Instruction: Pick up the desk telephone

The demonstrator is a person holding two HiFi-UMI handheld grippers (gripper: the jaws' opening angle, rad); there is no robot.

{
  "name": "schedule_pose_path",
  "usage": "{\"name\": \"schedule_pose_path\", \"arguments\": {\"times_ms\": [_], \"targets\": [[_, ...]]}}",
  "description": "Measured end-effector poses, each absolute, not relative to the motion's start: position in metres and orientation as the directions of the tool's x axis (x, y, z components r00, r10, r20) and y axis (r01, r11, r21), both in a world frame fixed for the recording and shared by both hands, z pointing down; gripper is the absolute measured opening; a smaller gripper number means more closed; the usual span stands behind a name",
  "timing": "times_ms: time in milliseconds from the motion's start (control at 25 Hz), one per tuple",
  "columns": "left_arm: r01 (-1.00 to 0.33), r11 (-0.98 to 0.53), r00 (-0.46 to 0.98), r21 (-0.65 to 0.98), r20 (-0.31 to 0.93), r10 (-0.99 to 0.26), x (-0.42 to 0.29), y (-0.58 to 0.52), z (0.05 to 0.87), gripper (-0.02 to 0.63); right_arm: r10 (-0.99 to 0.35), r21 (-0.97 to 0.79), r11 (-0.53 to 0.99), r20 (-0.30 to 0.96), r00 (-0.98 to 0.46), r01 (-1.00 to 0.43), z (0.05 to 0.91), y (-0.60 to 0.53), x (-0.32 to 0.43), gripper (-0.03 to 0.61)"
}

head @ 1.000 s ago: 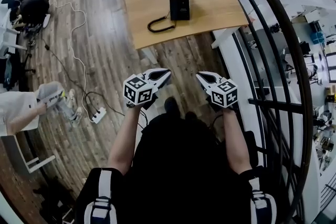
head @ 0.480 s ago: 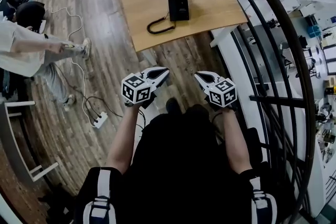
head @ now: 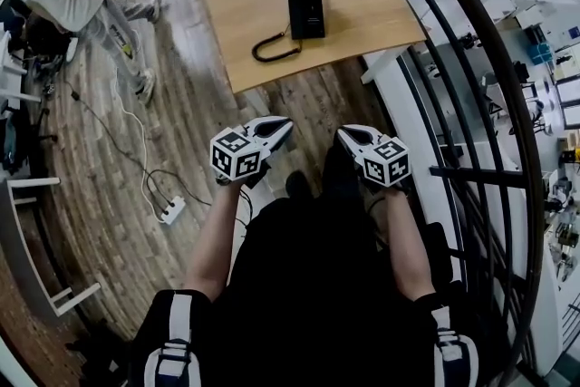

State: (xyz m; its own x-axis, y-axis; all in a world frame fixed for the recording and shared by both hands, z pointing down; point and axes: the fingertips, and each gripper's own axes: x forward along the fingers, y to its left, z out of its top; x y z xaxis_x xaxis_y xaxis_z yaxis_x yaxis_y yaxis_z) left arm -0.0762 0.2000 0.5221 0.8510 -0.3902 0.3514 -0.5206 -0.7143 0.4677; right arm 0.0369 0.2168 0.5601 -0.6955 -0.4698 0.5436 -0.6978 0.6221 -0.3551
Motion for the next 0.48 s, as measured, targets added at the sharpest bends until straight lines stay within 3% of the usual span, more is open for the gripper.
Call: {"name": "schedule_pose_path", "arguments": {"times_ms": [480], "targets": [[-0.573, -0.669, 0.819, 0.473, 0.356, -0.45, -0.072, 0.165, 0.525, 0.021, -0.431, -0.369, 0.655, 0.534, -0.727, -0.659, 0.563, 0.171, 0.043, 0.023]]}}
